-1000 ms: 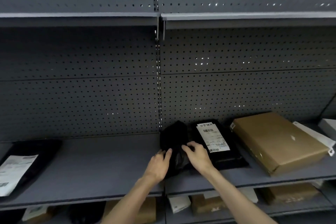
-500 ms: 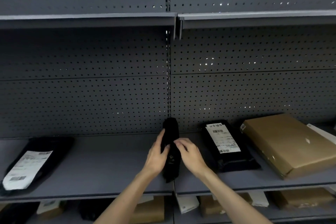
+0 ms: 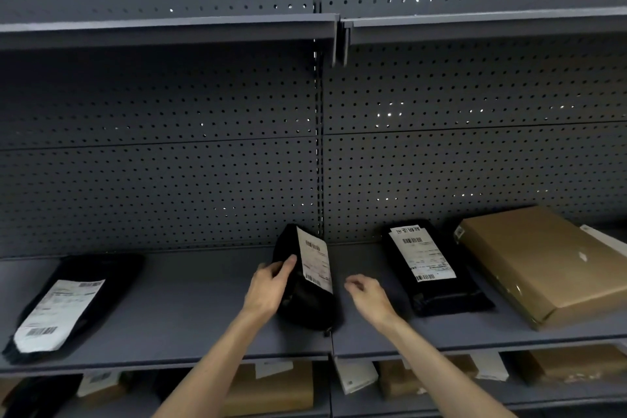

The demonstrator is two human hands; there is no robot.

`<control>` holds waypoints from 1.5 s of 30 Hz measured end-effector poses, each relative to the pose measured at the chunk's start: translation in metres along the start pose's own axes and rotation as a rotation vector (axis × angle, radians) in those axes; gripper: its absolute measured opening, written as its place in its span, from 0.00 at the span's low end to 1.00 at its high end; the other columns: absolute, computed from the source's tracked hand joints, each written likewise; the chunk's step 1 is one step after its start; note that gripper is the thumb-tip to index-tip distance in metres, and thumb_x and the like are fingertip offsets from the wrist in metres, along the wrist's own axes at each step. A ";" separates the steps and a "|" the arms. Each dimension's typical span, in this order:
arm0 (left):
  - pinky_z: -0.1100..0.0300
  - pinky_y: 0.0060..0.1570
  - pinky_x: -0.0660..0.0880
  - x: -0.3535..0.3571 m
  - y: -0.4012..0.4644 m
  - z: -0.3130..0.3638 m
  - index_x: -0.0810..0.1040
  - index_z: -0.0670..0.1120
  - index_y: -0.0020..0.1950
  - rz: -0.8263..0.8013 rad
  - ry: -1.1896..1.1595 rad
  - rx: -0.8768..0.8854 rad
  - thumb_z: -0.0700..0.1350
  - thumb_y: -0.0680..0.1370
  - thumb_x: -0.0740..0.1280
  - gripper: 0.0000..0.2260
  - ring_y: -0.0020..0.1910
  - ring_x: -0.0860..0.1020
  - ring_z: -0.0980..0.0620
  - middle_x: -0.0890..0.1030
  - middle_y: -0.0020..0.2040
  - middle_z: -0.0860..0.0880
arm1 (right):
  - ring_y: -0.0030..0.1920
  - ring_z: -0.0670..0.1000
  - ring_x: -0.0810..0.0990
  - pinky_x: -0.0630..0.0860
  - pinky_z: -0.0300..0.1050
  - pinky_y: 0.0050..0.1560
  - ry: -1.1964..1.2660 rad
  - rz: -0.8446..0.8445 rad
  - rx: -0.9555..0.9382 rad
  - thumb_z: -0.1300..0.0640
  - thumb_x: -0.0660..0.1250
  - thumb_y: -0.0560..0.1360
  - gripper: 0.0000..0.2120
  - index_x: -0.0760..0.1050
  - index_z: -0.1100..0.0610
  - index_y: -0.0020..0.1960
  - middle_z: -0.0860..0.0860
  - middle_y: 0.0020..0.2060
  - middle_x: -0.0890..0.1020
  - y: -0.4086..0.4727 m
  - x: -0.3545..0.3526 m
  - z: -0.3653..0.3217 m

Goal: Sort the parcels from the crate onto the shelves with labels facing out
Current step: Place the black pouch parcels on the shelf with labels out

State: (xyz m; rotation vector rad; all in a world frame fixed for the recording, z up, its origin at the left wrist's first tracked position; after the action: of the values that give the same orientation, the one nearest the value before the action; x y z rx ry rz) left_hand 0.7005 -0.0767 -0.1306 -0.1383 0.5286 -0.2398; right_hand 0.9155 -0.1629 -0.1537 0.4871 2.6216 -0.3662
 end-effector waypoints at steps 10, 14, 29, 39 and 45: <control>0.53 0.72 0.66 0.044 -0.008 -0.031 0.68 0.38 0.76 -0.094 0.170 -0.004 0.53 0.83 0.64 0.27 0.73 0.69 0.43 0.68 0.75 0.41 | 0.53 0.48 0.79 0.71 0.36 0.52 0.058 0.017 0.047 0.56 0.67 0.79 0.12 0.79 0.61 0.59 0.53 0.51 0.82 -0.003 0.005 0.017; 0.59 0.71 0.62 0.052 -0.003 -0.030 0.64 0.38 0.77 -0.164 0.117 -0.014 0.50 0.84 0.63 0.26 0.75 0.66 0.45 0.67 0.76 0.42 | 0.53 0.51 0.82 0.74 0.39 0.51 0.043 0.030 0.090 0.56 0.70 0.76 0.11 0.81 0.60 0.56 0.52 0.49 0.84 -0.005 0.009 0.031; 0.53 0.67 0.72 0.023 0.026 -0.009 0.70 0.47 0.76 -0.132 0.327 0.102 0.50 0.81 0.67 0.23 0.68 0.75 0.47 0.75 0.71 0.47 | 0.41 0.44 0.80 0.76 0.40 0.45 -0.117 -0.020 0.067 0.50 0.70 0.76 0.09 0.82 0.57 0.46 0.47 0.41 0.83 -0.021 0.011 0.019; 0.53 0.42 0.73 0.005 -0.049 -0.005 0.75 0.45 0.38 0.202 0.636 0.066 0.68 0.78 0.59 0.27 0.45 0.81 0.42 0.82 0.42 0.46 | 0.71 0.57 0.69 0.66 0.46 0.67 -0.260 0.043 -0.063 0.53 0.65 0.80 0.27 0.63 0.62 0.75 0.57 0.71 0.71 0.029 -0.038 -0.015; 0.53 0.41 0.73 0.016 -0.044 -0.008 0.71 0.45 0.35 0.121 0.472 -0.044 0.68 0.78 0.61 0.27 0.39 0.78 0.43 0.80 0.38 0.47 | 0.62 0.56 0.77 0.72 0.41 0.56 -0.183 -0.019 -0.060 0.54 0.63 0.81 0.17 0.73 0.62 0.66 0.54 0.60 0.78 0.033 -0.029 -0.005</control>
State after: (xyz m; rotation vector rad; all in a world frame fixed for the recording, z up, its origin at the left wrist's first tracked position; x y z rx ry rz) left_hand 0.7011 -0.1238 -0.1362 -0.0910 1.0082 -0.1416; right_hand 0.9510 -0.1398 -0.1410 0.3897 2.4534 -0.3208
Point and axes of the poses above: each hand's wrist, its own y-axis towards the middle knuckle, its own x-axis out of the palm, z = x × y, the point moved 6 cm from there along y, towards the middle knuckle
